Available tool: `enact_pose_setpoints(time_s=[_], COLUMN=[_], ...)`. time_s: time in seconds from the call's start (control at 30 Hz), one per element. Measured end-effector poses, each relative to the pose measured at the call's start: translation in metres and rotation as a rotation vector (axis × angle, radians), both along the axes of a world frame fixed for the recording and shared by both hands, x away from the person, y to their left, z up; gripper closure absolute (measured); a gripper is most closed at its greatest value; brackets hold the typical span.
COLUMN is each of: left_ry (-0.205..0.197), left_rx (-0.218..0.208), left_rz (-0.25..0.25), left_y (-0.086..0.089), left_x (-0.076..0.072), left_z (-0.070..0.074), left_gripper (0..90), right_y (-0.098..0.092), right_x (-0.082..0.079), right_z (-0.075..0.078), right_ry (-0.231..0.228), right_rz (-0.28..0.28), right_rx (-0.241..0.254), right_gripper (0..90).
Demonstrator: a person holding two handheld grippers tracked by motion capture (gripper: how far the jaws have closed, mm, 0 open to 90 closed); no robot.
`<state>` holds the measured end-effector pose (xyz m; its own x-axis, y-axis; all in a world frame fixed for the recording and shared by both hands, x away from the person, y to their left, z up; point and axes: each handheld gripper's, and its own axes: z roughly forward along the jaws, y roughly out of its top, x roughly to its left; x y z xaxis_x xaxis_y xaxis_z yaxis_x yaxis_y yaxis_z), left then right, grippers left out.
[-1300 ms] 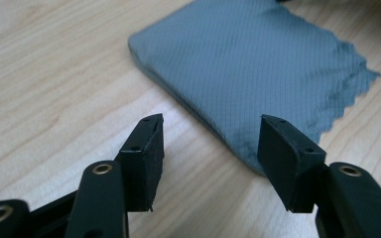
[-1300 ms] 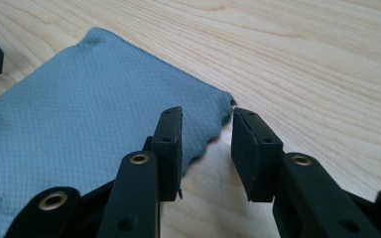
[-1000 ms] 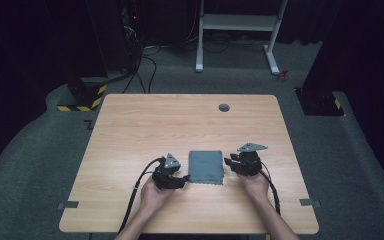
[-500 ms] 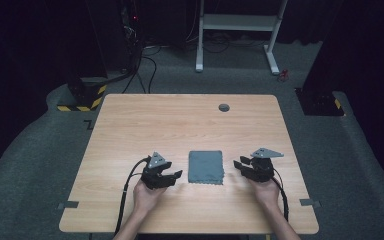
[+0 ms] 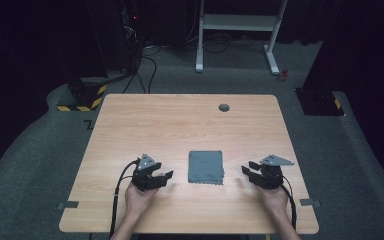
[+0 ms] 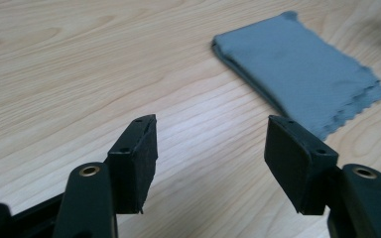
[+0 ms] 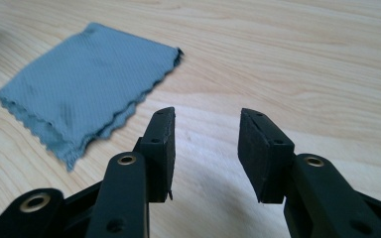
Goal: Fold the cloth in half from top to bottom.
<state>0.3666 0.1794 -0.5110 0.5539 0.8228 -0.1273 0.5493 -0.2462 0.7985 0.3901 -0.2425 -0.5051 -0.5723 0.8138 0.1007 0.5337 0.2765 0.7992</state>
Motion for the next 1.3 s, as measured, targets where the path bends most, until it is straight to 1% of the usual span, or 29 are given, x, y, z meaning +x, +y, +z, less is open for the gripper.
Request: enact_pose_setpoints(time_s=[0.13,0.17,0.27,0.3,0.37,0.4,0.5,0.6,0.63,0.67,0.7,0.77,0.8,0.87,0.9,0.93,1.13,1.3], left_ry=[0.007,0.012,0.012,0.009,0.009,0.010,0.012,0.020,0.030,0.028,0.026,0.026,0.022,0.017,0.007,0.002,0.007,0.008], left_rx=[-0.003,-0.009,-0.003,0.007,0.016,0.019,0.034,0.062,0.067,0.068,0.071,0.078,0.091,0.111,0.146,0.157,0.154,0.152], left_rz=[0.030,0.036,0.055,0.057,0.067,0.071,0.091,0.103,0.112,0.114,0.116,0.123,0.126,0.127,0.123,0.114,0.110,0.109], left_y=[0.011,0.013,0.019,0.021,0.024,0.025,0.028,0.030,0.030,0.030,0.030,0.029,0.029,0.025,0.022,0.020,0.019,0.019], left_x=[-0.002,-0.003,-0.004,-0.004,-0.005,-0.005,-0.005,-0.006,-0.006,-0.005,-0.005,-0.004,-0.003,-0.003,-0.004,-0.005,-0.005,-0.005], left_z=[-0.004,-0.005,-0.006,-0.007,-0.008,-0.008,-0.011,-0.014,-0.016,-0.016,-0.016,-0.016,-0.016,-0.016,-0.016,-0.017,-0.016,-0.017], left_gripper=[37.9,37.9,37.7,37.7,37.5,37.3,36.9,36.6,36.5,36.1,35.7,35.4,35.2,33.7,32.8,31.6,31.2,30.7], right_y=[-0.007,-0.008,-0.014,-0.015,-0.018,-0.020,-0.025,-0.028,-0.029,-0.030,-0.031,-0.031,-0.030,-0.029,-0.029,-0.029,-0.028,-0.028], right_x=[-0.006,-0.008,-0.011,-0.012,-0.013,-0.014,-0.016,-0.018,-0.018,-0.018,-0.018,-0.019,-0.019,-0.019,-0.019,-0.019,-0.019,-0.019], right_z=[-0.003,-0.003,-0.004,-0.005,-0.007,-0.009,-0.012,-0.014,-0.015,-0.016,-0.016,-0.016,-0.017,-0.017,-0.017,-0.017,-0.017,-0.017], right_ry=[-0.007,0.000,-0.006,0.000,0.016,0.016,0.009,0.001,0.004,0.013,0.007,0.009,0.023,0.027,0.032,0.032,0.037,0.038], right_rz=[-0.020,-0.029,-0.041,-0.047,-0.061,-0.069,-0.087,-0.110,-0.116,-0.126,-0.125,-0.130,-0.132,-0.127,-0.130,-0.129,-0.131,-0.130], right_rx=[-0.016,-0.020,-0.036,-0.035,-0.041,-0.050,-0.057,-0.092,-0.100,-0.113,-0.123,-0.133,-0.149,-0.156,-0.153,-0.153,-0.153,-0.153], right_gripper=[58.1,57.8,56.9,56.5,56.4,56.4,56.4,56.3,56.3,55.7,55.5,54.1,51.8,48.4,47.1,46.2,42.8,42.5])
